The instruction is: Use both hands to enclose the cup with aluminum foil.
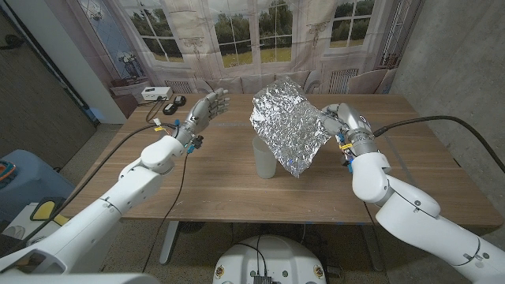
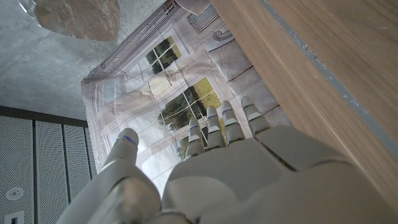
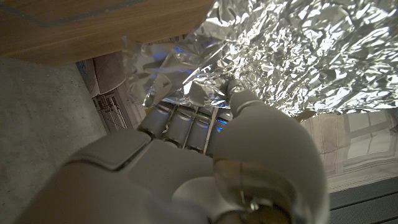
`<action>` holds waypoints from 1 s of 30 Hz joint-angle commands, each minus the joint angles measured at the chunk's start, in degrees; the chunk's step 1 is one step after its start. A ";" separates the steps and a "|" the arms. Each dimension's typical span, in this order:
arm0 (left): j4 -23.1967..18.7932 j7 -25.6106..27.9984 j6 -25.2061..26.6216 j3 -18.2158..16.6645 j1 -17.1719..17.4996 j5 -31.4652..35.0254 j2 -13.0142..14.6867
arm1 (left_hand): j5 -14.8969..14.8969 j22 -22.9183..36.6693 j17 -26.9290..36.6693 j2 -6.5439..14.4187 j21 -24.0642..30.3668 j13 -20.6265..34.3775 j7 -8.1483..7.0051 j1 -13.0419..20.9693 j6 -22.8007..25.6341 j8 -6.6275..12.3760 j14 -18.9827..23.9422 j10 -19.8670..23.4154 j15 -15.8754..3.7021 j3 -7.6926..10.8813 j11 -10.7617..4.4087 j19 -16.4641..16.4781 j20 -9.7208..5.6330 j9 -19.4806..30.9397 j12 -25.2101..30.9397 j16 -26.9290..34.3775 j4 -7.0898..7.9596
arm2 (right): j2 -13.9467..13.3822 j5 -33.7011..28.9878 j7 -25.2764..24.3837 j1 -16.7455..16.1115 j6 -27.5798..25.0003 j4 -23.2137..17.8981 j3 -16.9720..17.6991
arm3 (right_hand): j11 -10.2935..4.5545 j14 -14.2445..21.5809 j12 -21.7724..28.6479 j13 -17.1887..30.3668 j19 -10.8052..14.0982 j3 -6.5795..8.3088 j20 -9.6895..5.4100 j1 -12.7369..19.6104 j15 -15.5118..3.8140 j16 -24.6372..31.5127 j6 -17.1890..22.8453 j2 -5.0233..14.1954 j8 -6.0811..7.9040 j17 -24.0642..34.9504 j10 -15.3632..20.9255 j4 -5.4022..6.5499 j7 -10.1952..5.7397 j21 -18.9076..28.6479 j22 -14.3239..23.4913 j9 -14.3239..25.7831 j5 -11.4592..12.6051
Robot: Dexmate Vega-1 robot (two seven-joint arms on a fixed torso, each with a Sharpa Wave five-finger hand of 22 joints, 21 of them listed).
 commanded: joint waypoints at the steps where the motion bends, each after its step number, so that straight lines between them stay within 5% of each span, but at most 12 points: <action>1: -1.60 0.55 0.06 -1.24 1.71 0.24 1.60 | -0.01 0.12 0.12 -0.69 0.34 0.15 0.17 0.20 1.16 0.44 0.37 1.00 -0.13 0.04 -0.10 0.14 0.24 0.22 0.38 -0.12 -0.13 | -0.35 -4.23 7.44 8.76 -6.74 -0.86 -8.14 | -0.09 0.67 0.49 0.26 -0.11 0.39 -0.15 1.10 -5.85 0.01 5.11 1.26 1.49 0.46 0.53 0.09 0.96 0.46 0.11 0.13 0.05; 10: -4.15 1.12 3.85 -1.65 1.94 0.67 3.88 | -0.01 0.21 0.26 -1.34 1.65 0.75 2.75 0.50 11.57 2.57 7.02 10.36 -1.30 -0.48 -0.91 4.90 0.18 0.57 2.93 0.91 -0.48 | -0.48 -7.29 13.29 15.91 -11.64 -1.38 -14.58 | 0.20 0.85 0.47 0.20 0.14 0.46 -0.08 1.25 -5.83 0.08 5.33 1.25 1.51 0.91 0.64 0.00 1.08 0.92 0.09 0.13 0.03; 16: -5.00 3.33 3.17 -2.57 3.32 1.31 3.70 | 0.00 0.27 0.30 -1.61 2.40 0.97 2.52 0.58 10.26 1.54 8.62 10.73 -1.75 -0.65 -0.76 7.13 0.21 0.63 2.72 1.09 -0.54 | -0.08 -10.90 18.22 22.29 -14.98 -0.58 -20.97 | 0.27 1.04 0.38 0.09 0.20 0.52 -0.09 1.22 -5.95 0.00 5.37 1.25 1.48 1.09 0.62 0.05 1.07 1.20 0.07 0.13 -0.01; 23: -6.51 7.75 2.06 -3.73 4.98 4.76 3.50 | 0.05 0.26 0.48 -1.70 0.67 1.31 1.47 0.73 7.30 -0.44 5.29 6.56 -1.43 -0.78 -1.26 3.61 0.22 0.68 0.43 -0.92 -0.51 | 0.88 -14.94 23.54 27.91 -18.58 -0.16 -27.17 | 0.33 1.08 0.40 0.11 0.24 0.66 -0.10 1.36 -5.91 -0.16 5.44 1.18 1.46 1.37 0.73 -0.07 1.15 1.57 0.03 0.15 -0.04; 30: -8.43 7.04 5.95 -3.65 4.41 5.14 5.23 | 0.05 0.31 0.58 -1.52 0.71 1.50 1.75 0.96 8.78 -0.15 6.81 8.98 -1.90 -0.68 -1.43 4.04 0.17 0.69 1.10 -0.56 -0.53 | 2.19 -19.01 27.91 32.98 -20.90 1.16 -32.93 | 0.35 1.41 0.34 0.06 0.29 0.71 -0.03 1.23 -5.72 -0.24 5.44 1.15 1.39 1.54 0.74 0.01 1.16 1.90 -0.01 0.14 -0.10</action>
